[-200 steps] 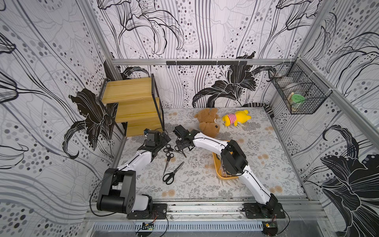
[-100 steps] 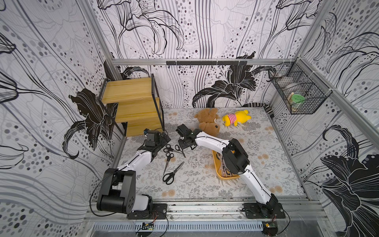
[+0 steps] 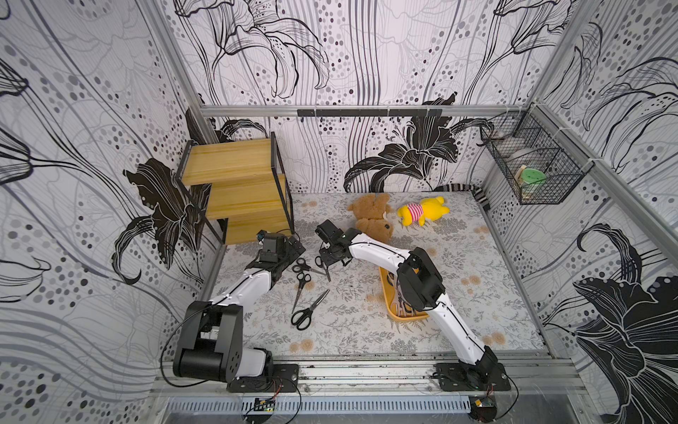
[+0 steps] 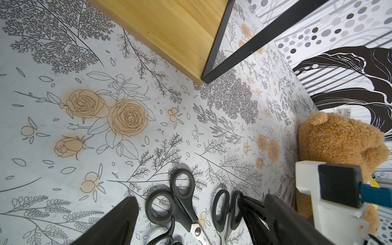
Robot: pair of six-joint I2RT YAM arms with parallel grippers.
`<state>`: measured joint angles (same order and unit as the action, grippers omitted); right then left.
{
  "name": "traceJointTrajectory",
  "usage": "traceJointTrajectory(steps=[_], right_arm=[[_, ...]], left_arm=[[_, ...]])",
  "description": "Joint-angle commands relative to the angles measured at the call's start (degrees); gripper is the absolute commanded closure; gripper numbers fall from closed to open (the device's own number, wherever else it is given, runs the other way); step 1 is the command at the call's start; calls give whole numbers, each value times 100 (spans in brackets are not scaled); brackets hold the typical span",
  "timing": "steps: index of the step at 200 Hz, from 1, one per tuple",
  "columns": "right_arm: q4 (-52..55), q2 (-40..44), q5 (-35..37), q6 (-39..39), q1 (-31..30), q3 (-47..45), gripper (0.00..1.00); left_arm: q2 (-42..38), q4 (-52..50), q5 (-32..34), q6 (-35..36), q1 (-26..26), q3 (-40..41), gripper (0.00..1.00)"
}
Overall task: Put the scissors into the storage box
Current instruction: Pick up the scissors from the center of the board, then place the scissors in the storage box.
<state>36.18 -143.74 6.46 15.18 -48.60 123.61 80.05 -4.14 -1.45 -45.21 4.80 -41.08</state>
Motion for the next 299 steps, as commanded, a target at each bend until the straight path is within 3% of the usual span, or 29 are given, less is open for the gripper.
traceJointTrajectory(steps=[1, 56, 122, 244, 299], right_arm=[[392, -193, 90, -152, 22, -270, 100], [118, 330, 243, -336, 45, -561, 100], [-296, 1701, 460, -412, 52, -1818, 100], [38, 5083, 1639, 105, 272, -5032, 100], [-76, 5862, 1938, 482, 608, -6278, 100]], left_arm=[[-48, -42, 94, 67, -26, 19, 3], [-47, -23, 53, 76, -26, 25, 3], [-5, 52, -79, 65, -23, 46, 3], [224, 87, -240, 126, -23, 47, 3], [353, -25, -242, 188, -24, -5, 3]])
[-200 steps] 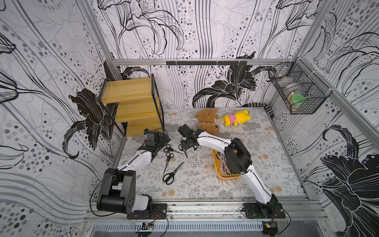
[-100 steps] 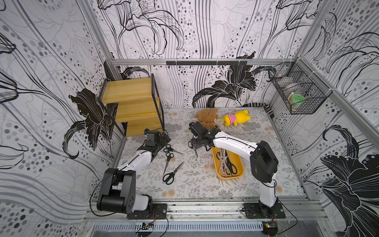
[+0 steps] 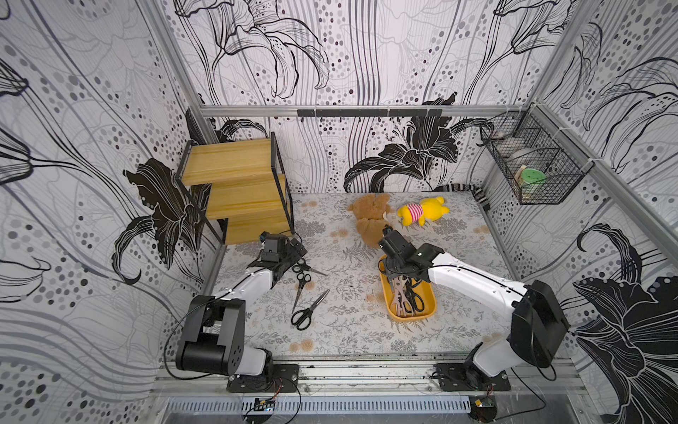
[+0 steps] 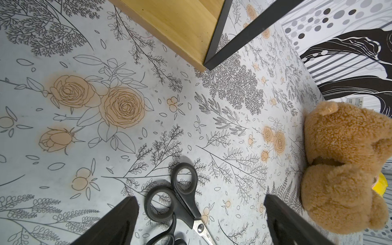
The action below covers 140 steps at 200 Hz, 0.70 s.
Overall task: Put the scissors into the storage box
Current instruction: Place the scissors in the storage box.
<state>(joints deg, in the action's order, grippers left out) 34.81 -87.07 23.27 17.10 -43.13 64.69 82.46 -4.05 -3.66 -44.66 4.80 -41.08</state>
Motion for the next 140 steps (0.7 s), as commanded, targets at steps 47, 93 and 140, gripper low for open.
traceJointTrajectory(steps=[47, 93, 140], right_arm=[[-330, -54, 272, 508, 130, -893, 100], [-635, -348, 241, 655, 135, -1048, 100], [-550, -279, 278, 731, 139, -1076, 74]], left_arm=[[214, -84, 1, 153, -23, -39, 3], [240, -154, 111, 213, -23, -84, 3], [271, -253, 214, 285, -23, -154, 3]])
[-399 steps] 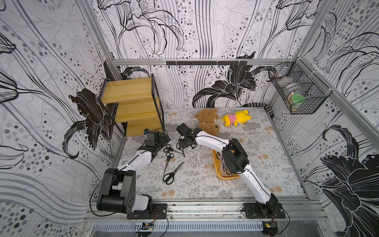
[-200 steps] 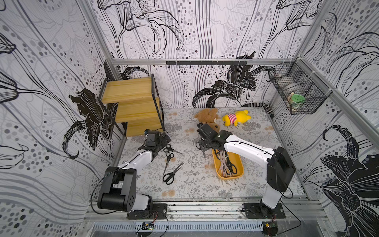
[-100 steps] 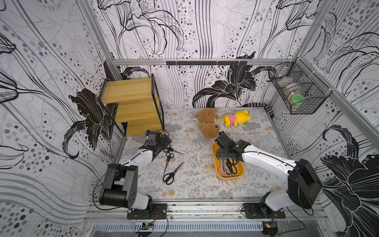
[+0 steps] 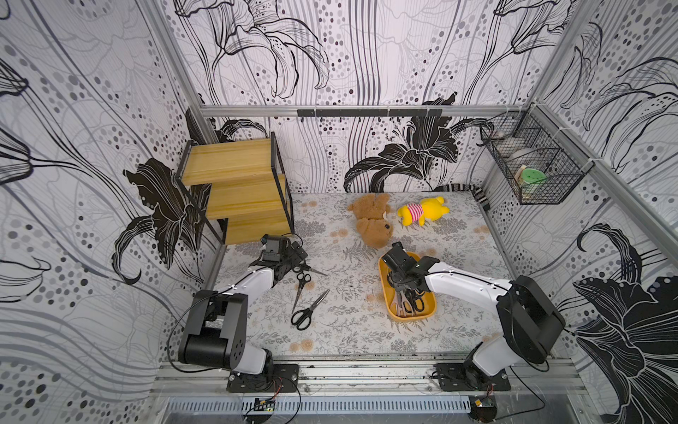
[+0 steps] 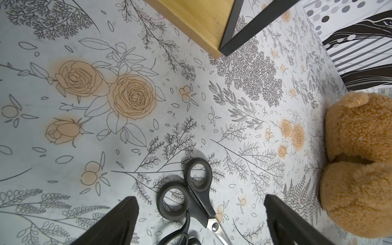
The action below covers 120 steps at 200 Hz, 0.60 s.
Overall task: Put the scissors into the storage box
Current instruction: Place the scissors in the storage box.
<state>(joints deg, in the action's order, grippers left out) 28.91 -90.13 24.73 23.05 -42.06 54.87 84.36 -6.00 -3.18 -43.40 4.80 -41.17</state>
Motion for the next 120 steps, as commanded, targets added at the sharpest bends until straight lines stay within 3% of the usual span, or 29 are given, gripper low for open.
traceJointTrajectory(steps=[1, 25, 65, 120], right_arm=[[51, 42, 134, 137, 32, -88, 73], [329, 229, 274, 154, 32, 53, 63], [618, 447, 342, 109, 32, 813, 56], [-604, -677, -1273, -287, 23, 2214, 52]], left_arm=[[81, -59, 167, 153, -23, -150, 3], [73, -197, 232, 230, -23, -211, 3], [207, -191, 269, 191, -23, -285, 3], [607, 219, -185, -68, -28, -401, 3]])
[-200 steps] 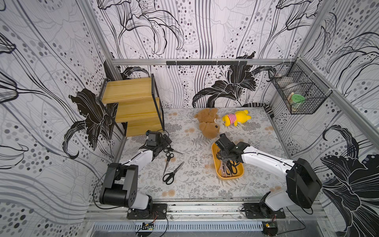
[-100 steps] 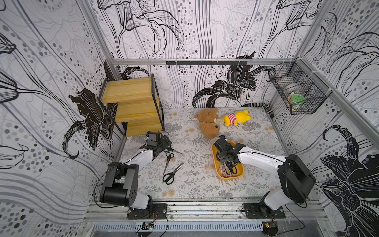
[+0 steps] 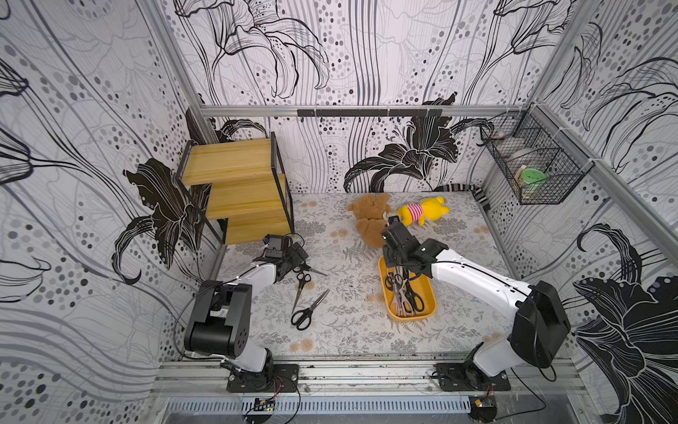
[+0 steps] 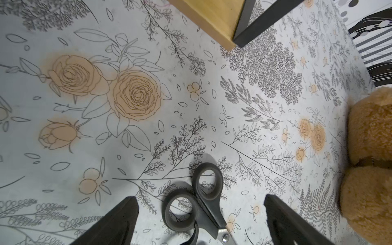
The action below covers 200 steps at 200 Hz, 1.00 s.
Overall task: Put the scissors into the storage box
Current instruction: Place the scissors in the storage box, then adjust the scissors at the center of the board.
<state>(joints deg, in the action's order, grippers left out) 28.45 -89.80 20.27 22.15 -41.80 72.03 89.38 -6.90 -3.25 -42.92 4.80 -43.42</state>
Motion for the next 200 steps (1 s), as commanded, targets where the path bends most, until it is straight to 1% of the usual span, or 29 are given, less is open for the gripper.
traceJointTrajectory(steps=[1, 17, 37, 62, 114, 161, 200], right_arm=[[-572, -756, -847, -200, -3, 537, 52], [-677, -1301, -1131, -178, -12, 997, 52], [-935, -1758, -1485, -117, -21, 1316, 52], [-981, -2094, -1526, -75, -20, 1571, 52], [-981, -2069, -1299, -96, -21, 1391, 52], [-925, -1975, -1306, -34, -21, 1165, 52], [-870, -1894, -1233, 57, -21, 1010, 52]], left_arm=[[105, 310, -182, -118, -25, -176, 3], [127, 354, -176, -112, -23, -159, 3], [185, 542, -305, -62, -22, -108, 3], [307, 773, -589, -23, -14, -75, 2], [462, 1379, -1098, -143, 189, 148, 0], [476, 1786, -1199, -611, 747, 306, 0], [703, 2240, -1413, -1038, 1188, 286, 0]])
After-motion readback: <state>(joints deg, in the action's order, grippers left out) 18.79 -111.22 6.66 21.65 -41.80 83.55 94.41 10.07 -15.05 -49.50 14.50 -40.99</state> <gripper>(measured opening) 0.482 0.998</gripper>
